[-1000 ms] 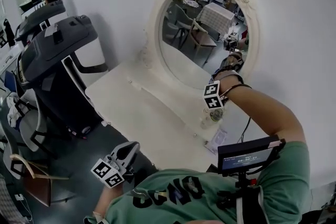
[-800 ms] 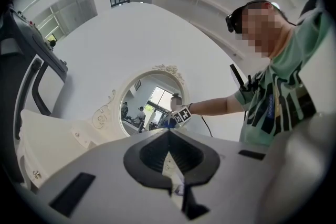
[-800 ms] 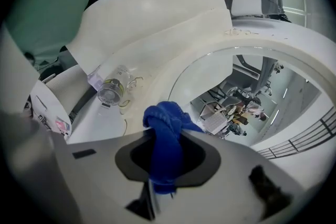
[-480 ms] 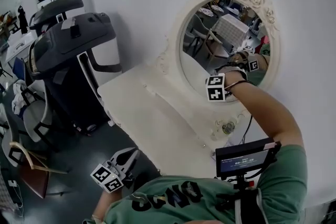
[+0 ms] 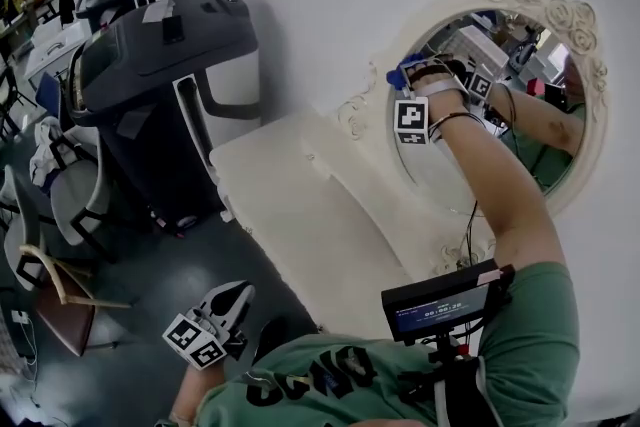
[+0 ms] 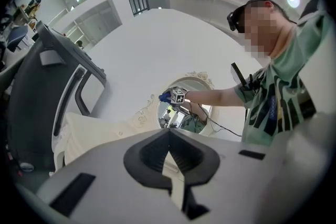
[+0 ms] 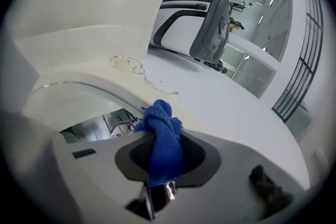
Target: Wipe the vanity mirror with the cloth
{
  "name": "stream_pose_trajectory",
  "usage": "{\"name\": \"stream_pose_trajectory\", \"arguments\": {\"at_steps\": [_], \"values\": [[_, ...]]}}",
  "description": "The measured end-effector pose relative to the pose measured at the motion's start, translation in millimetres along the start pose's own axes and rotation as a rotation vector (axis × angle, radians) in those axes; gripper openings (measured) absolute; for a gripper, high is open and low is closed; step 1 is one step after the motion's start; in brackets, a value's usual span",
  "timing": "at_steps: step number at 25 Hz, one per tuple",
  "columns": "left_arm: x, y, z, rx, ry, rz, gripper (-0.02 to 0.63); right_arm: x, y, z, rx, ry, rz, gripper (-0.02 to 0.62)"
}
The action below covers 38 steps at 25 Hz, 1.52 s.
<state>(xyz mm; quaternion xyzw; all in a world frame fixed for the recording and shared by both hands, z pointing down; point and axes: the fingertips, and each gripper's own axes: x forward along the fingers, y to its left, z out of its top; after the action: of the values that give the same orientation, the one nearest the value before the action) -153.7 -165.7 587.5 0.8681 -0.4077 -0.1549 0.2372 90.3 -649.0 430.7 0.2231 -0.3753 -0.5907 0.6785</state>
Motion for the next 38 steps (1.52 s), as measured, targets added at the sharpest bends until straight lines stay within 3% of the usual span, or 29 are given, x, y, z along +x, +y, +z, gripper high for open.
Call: {"name": "stream_pose_trajectory", "arguments": {"at_steps": [8, 14, 22, 28, 31, 34, 38], "values": [[18, 11, -3, -0.009, 0.020, -0.024, 0.006, 11, 20, 5, -0.038, 0.009, 0.053, 0.071], [36, -14, -4, 0.014, 0.024, -0.080, 0.006, -33, 97, -7, -0.048, 0.006, 0.227, 0.071], [58, -79, -21, 0.034, 0.052, -0.185, 0.006, -135, 227, -49, -0.065, 0.030, 0.458, 0.071], [64, -117, -33, 0.049, 0.060, -0.240, 0.006, -198, 306, -73, -0.002, 0.058, 0.661, 0.071], [63, -131, -31, 0.058, 0.053, -0.244, 0.006, -222, 330, -84, 0.043, 0.101, 0.805, 0.071], [60, -134, -31, 0.063, 0.047, -0.244, 0.006, -225, 331, -85, 0.075, 0.126, 0.866, 0.071], [52, -123, -28, 0.055, 0.024, -0.218, 0.006, -220, 333, -81, 0.035, 0.131, 0.907, 0.071]]}}
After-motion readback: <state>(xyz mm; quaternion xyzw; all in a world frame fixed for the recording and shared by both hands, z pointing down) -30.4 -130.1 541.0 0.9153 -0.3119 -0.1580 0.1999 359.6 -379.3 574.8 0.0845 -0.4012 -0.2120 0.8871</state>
